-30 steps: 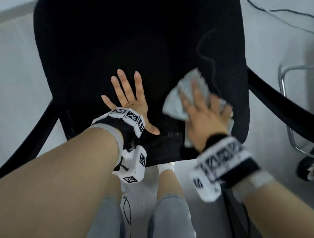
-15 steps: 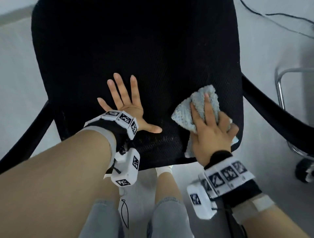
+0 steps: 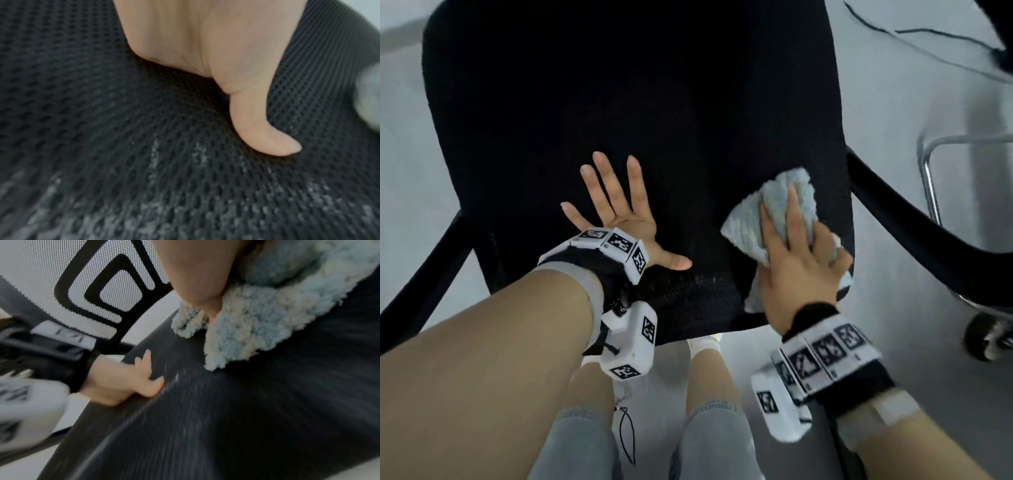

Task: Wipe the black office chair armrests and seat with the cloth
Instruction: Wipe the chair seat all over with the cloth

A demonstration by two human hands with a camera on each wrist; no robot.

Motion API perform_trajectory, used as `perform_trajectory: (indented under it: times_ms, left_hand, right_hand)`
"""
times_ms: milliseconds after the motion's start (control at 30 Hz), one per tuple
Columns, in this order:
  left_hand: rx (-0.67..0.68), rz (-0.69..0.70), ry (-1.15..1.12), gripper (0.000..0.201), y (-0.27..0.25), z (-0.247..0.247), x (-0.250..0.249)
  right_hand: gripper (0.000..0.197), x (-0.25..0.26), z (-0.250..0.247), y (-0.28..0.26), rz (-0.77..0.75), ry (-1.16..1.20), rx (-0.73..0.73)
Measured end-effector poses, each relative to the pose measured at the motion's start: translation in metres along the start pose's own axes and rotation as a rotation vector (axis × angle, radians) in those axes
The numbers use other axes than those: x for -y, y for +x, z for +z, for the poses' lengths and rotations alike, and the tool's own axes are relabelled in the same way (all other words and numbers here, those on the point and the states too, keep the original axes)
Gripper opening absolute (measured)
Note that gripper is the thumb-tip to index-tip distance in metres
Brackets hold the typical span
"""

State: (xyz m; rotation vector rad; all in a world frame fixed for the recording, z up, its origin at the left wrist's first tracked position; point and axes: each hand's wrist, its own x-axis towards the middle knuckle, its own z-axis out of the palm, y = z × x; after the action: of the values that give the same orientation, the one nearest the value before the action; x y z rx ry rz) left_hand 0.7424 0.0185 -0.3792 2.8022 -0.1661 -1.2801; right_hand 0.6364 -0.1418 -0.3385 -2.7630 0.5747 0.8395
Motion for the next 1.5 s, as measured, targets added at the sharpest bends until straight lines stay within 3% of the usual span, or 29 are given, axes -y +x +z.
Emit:
perform_trajectory:
  times_ms: [100,233,333,433,567,633,700,933,1033,1200,1300,1400,1500]
  left_hand:
    - [0.032,-0.003,0.005,0.155,-0.001,-0.004,-0.001]
    - [-0.09,0.015,-0.027,0.154,0.0,0.004,0.001]
    - [-0.14,0.004,0.002,0.154,-0.001,0.008,0.0]
    - [-0.069,-0.004,0.021,0.157,0.0,0.005,-0.001]
    - [-0.013,0.044,0.018,0.155,0.001,0.002,0.003]
    - [-0.014,0.059,0.028,0.152,0.001,0.002,0.005]
    - [-0.03,0.06,0.037,0.152,0.001,0.002,0.004]
    - [-0.227,0.016,-0.037,0.161,0.001,0.013,0.0]
    - [-0.245,0.019,-0.035,0.153,0.0,0.015,-0.002]
    - [-0.203,0.086,-0.023,0.151,0.001,0.011,0.004]
    - [-0.155,0.11,0.002,0.145,-0.001,0.006,0.008]
    - [-0.104,0.129,-0.015,0.132,-0.006,0.001,0.012]
    - [-0.122,0.182,-0.138,0.104,-0.017,-0.001,0.028]
  right_hand:
    - [0.081,0.005,-0.005,0.016,0.025,-0.039,0.02]
    - [0.074,0.03,-0.042,0.097,0.02,-0.007,-0.219]
    - [0.072,0.036,-0.055,0.129,0.023,0.011,-0.251]
    - [0.073,0.022,-0.038,0.098,0.012,-0.032,-0.282]
    - [0.079,-0.011,0.006,0.006,0.013,0.015,-0.107]
    - [0.08,-0.016,0.014,-0.013,0.027,0.004,-0.04]
    - [0.079,-0.01,0.008,0.001,0.052,-0.001,-0.009]
    - [0.07,0.03,-0.039,0.099,0.095,0.064,-0.203]
    - [0.074,0.022,-0.03,0.079,0.071,0.068,-0.193]
    - [0.077,-0.021,0.016,0.0,0.033,0.009,-0.127]
    - [0.075,-0.029,0.021,-0.01,0.039,-0.053,-0.098]
    - [0.075,-0.019,0.018,-0.005,0.108,-0.086,-0.059]
    - [0.077,-0.013,0.015,-0.003,0.17,-0.085,-0.044]
